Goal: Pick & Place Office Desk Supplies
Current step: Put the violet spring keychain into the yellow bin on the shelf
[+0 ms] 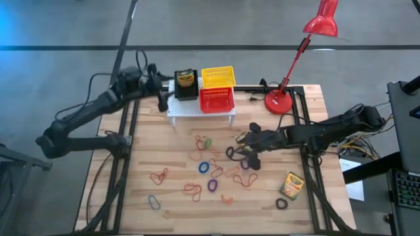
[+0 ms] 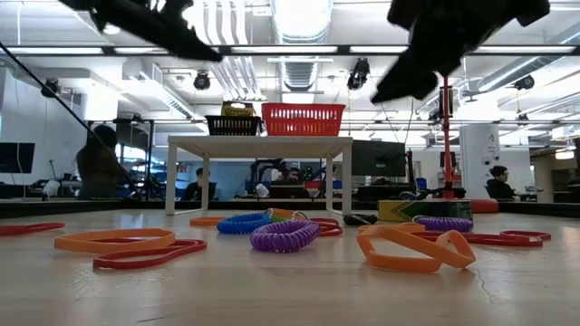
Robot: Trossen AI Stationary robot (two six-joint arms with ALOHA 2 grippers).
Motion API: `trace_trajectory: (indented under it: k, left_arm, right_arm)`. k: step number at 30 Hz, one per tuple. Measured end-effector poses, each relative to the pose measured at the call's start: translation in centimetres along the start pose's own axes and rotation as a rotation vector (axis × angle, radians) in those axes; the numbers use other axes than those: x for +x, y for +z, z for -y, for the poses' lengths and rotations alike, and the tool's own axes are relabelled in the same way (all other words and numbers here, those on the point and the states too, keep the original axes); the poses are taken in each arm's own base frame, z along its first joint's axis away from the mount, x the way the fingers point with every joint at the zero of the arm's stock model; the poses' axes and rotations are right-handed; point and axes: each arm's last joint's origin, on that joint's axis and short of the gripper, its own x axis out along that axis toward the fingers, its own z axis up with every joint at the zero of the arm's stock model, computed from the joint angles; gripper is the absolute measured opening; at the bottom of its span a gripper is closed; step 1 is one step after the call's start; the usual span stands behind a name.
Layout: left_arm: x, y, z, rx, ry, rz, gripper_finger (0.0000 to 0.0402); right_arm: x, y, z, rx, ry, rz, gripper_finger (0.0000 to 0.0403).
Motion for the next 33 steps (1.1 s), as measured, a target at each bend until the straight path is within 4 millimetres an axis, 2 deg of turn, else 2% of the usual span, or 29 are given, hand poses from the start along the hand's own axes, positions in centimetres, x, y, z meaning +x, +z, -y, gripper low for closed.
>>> trace_trajectory:
  k: [3,8,13,17,23,25,29,33]
  left_arm:
    - [-0.2,1.9,4.1,0.044,-0.016,-0.020,0.0235]
    - [-1.2,4.0,12.1,0.101,-0.046,-0.030,0.0225]
    - [-3.4,4.1,20.4,0.131,-0.063,-0.009,0.0217]
    - [-4.5,2.9,25.2,0.101,-0.052,0.010,0.0210]
    - [-3.3,0.9,28.9,-0.025,-0.064,-0.047,0.0200]
    - [-2.6,0.2,29.8,-0.009,-0.061,-0.071,0.0196]
    - [-1.2,-0.6,30.9,0.002,-0.043,-0.086,0.0190]
    - [0.0,-0.9,31.2,-0.027,-0.017,-0.088,0.0184]
  right_arm:
    - [0.0,-0.8,0.2,0.031,-0.019,-0.063,0.0205]
    - [1.0,-3.7,-0.6,-0.019,0.004,-0.168,0.0205]
    - [2.0,-6.5,-1.3,-0.031,0.014,-0.249,0.0205]
    - [3.3,-7.8,-2.0,-0.063,0.040,-0.247,0.0205]
    - [5.0,-8.7,-2.2,-0.095,0.022,-0.301,0.0205]
    - [5.5,-8.8,-2.4,-0.115,0.021,-0.318,0.0204]
    - [6.4,-9.2,-2.6,-0.153,0.054,-0.365,0.0186]
    - [6.7,-9.3,-2.7,-0.168,0.073,-0.381,0.0144]
